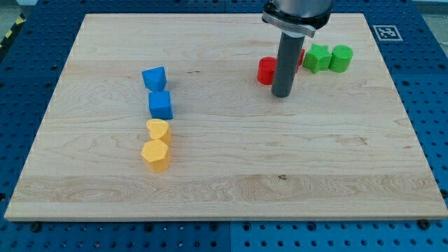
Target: Move the red circle left to the red star in a horizontal line
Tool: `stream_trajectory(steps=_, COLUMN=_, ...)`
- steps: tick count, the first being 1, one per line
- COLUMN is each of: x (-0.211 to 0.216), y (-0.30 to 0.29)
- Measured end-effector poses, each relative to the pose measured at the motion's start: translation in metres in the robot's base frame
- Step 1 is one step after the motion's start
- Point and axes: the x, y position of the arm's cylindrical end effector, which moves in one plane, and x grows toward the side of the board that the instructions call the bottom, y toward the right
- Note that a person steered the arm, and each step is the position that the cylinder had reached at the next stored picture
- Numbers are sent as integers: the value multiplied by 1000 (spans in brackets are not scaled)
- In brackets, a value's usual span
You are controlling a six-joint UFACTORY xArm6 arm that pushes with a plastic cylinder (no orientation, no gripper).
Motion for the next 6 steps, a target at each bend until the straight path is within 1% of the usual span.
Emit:
stream_trajectory(steps=1, x=0, y=-12)
stream_trajectory(steps=2, x=0, y=-12)
stream_trajectory(steps=6, x=-27, y=-16)
